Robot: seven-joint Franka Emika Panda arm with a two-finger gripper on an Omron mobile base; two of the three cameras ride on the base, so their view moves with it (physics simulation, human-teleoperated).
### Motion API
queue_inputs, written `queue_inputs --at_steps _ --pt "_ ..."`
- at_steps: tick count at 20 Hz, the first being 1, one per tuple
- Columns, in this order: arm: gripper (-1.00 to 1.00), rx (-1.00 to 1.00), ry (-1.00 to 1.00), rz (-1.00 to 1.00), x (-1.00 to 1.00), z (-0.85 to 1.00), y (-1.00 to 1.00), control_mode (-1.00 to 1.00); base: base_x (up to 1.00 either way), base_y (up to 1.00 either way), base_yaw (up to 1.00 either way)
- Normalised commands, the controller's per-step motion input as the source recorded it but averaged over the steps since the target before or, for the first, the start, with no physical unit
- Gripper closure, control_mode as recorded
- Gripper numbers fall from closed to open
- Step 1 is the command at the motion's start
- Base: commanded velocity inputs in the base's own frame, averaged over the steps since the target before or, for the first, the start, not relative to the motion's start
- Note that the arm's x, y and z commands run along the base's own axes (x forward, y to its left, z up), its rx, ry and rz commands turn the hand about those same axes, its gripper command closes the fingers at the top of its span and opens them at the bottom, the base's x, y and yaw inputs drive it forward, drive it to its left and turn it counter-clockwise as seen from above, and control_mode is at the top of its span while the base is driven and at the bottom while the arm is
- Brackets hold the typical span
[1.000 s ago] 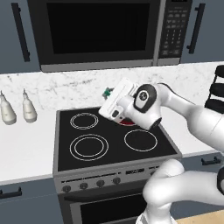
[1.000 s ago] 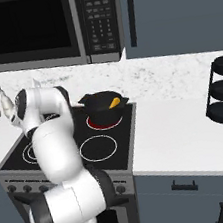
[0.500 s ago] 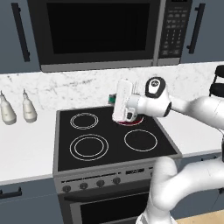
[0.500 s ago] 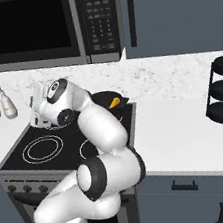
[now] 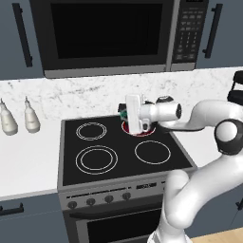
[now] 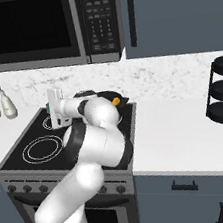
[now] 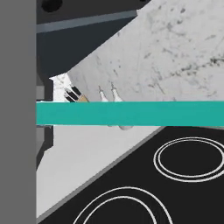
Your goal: Put the bell pepper and corn in the pot. Retrieve the spatula and lightly stir the vegetables in the pot.
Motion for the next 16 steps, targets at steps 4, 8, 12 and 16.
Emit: queue_inputs --at_steps 4,8,12,16 --pt "1.00 -0.12 0.00 0.00 0.00 0.01 -0.37 -1.00 0.00 0.00 0.00" --pt "1.00 -0.04 0.00 0.00 0.02 0.04 -0.24 -1.00 0.00 0.00 0.00" --pt "1.00 0.00 0.03 -0.02 0.23 0.16 -0.21 -1.00 0.00 0.00 0.00" --pt "1.00 0.00 0.07 -0.01 0.23 0.30 -0.35 -1.00 0.00 0.00 0.00"
